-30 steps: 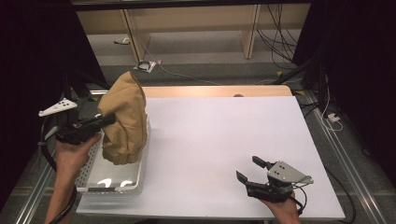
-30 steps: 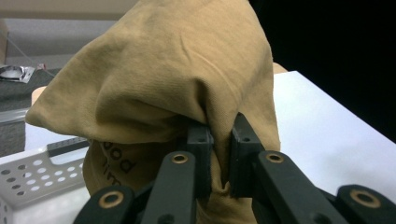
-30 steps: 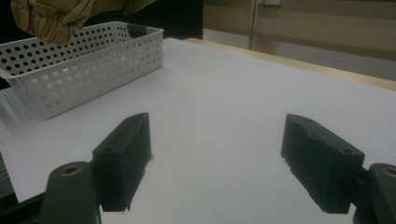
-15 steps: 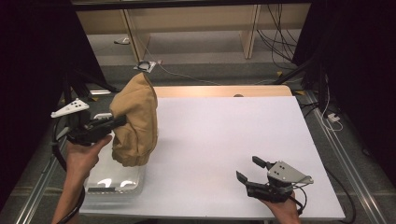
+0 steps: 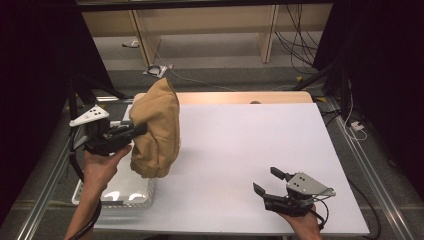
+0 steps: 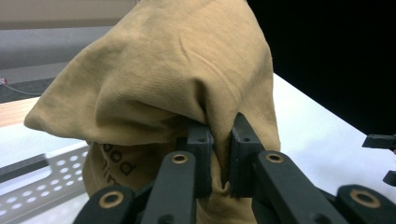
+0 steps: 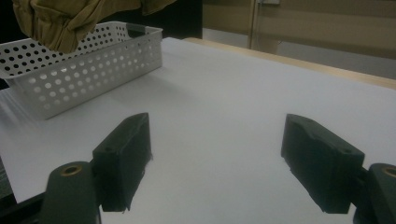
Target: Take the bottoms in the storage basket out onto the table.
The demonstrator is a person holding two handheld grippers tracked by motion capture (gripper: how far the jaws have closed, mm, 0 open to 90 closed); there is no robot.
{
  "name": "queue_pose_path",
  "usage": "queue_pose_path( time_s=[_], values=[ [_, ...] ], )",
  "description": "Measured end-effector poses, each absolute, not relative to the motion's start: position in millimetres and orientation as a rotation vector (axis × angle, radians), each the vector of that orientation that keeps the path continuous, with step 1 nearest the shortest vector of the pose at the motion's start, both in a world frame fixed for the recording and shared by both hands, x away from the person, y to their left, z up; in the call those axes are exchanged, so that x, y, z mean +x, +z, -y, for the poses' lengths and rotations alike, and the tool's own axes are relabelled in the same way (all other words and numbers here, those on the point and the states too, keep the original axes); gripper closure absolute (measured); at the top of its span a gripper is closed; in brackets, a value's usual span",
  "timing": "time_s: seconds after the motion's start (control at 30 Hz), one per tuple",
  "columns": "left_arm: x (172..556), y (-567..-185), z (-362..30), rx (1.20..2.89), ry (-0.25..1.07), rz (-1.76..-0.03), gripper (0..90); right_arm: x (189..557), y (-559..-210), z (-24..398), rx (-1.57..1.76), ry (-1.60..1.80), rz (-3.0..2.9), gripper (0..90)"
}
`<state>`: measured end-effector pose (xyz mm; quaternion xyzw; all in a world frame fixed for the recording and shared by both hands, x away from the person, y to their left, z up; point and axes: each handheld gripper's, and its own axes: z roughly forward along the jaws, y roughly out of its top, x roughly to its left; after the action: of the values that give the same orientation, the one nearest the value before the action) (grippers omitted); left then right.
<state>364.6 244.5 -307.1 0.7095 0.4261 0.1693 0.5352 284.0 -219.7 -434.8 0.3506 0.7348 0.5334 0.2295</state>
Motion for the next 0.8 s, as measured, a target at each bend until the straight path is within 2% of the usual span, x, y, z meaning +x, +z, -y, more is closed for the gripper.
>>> queue_pose_path(
  time_s=[0.8],
  values=[
    [380, -320, -175, 1.770, 0.333, -0.911, 81.5, 285, -434, 226, 0.986, 1.472, -1.997, 25.2]
  ],
)
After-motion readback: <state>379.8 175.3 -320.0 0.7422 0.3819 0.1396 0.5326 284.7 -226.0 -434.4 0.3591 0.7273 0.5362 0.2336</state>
